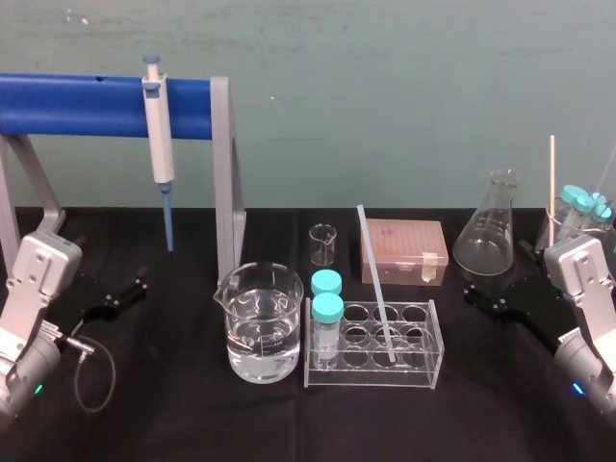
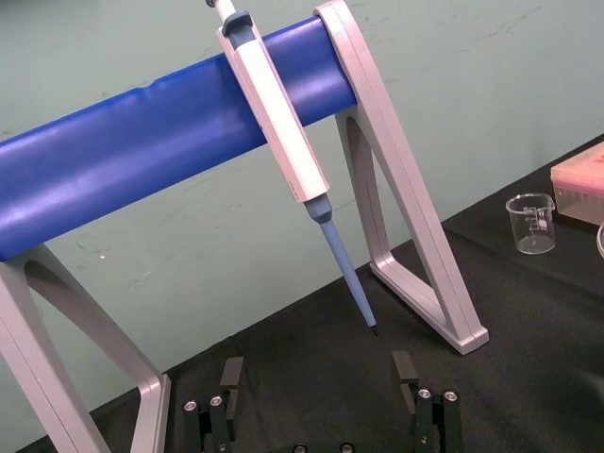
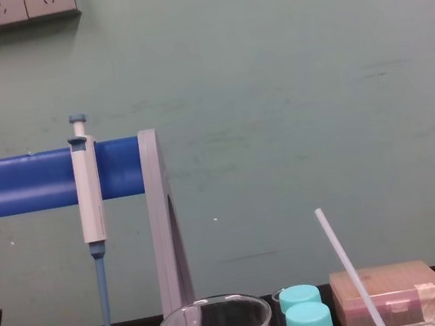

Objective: Pick up the stirring rod with one hand, then place it down.

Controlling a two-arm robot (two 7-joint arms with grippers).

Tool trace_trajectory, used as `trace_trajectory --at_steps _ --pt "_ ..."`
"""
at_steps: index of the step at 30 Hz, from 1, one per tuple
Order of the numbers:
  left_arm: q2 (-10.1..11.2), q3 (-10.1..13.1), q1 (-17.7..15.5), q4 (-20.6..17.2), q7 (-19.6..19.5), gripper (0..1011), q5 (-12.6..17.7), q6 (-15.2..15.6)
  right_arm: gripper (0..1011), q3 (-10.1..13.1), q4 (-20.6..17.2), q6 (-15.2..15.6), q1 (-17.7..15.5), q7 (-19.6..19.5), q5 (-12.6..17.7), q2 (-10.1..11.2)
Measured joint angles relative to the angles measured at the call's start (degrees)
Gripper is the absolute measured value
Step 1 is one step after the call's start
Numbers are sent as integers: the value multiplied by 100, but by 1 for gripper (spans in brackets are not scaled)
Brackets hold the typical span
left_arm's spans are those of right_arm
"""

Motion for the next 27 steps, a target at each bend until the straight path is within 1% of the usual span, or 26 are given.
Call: trace_trajectory --at_steps 27 --pt "0 0 0 0 0 1000 0 0 1002 0 0 0 0 0 0 0"
